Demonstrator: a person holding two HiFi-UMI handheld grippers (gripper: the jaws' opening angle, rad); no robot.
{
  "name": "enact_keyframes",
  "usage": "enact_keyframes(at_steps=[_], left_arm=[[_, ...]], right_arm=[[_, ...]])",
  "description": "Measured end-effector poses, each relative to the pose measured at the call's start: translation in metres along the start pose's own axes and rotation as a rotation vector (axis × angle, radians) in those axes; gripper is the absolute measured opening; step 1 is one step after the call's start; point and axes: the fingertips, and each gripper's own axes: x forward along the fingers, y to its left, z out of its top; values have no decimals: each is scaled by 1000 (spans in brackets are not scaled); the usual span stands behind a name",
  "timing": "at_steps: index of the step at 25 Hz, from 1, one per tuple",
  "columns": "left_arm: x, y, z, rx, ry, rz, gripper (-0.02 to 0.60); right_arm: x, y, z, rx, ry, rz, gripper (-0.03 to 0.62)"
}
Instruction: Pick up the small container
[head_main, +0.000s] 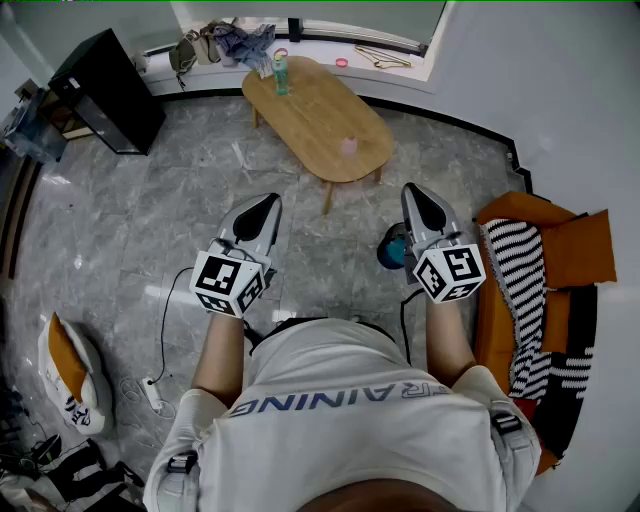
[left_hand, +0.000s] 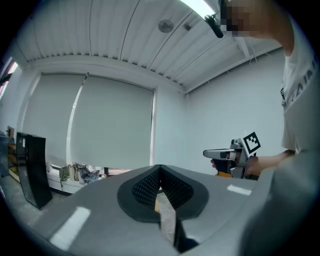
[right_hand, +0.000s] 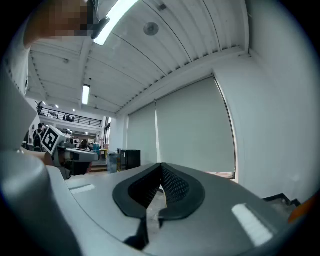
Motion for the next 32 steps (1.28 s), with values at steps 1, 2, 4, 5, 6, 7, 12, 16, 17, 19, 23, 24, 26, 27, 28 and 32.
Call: enact_keyframes(at_steps=[1,2,4,5,6,7,12,16,17,19,23,24,26,27,28,32], left_arm=[[-1,1,0,0,1,-4,2],[-2,3,-1,0,2,-8,2],[-4,4,-2,0,4,-13,2],[-4,5,-2,0,5,-15,2],[-5,5,-3,-1,6,-17,2],[-5,5,-4,-2,7,-19,2],[-9,6,-7,-8,9,-27,2],[-17,10,-10,-11,16,-33,2],[-18,11,-10,-11,18,-35,2],[-21,15,-11,-12,20,-39,2],[-29,25,-14,-21,25,-55,2],[-32,29,-15,-24,27,-59,2],[-39,38,-19,-33,31,-67,2],[-42,41,-22,-39,33,-73,2],[-46,44,-25,-44,36,-80,2],[-58,56,-39,-52,50,-102,2]], right_arm=[[0,2,-1,2,-1,-4,14],[1,4,-1,4,-2,-7,14],[1,7,-3,5,-1,-11,14],[1,8,-4,6,2,-11,14],[1,9,-5,7,5,-13,14],[1,10,-6,9,7,-15,14],[-1,14,-9,8,13,-23,14],[0,22,-12,9,21,-29,14],[1,24,-13,13,23,-31,14],[3,26,-14,31,20,-40,14],[6,33,-16,55,15,-72,14],[7,37,-17,54,19,-79,14],[8,48,-22,53,32,-90,14],[8,54,-26,53,41,-96,14],[8,59,-29,54,50,-103,14],[8,77,-45,55,86,-125,14]])
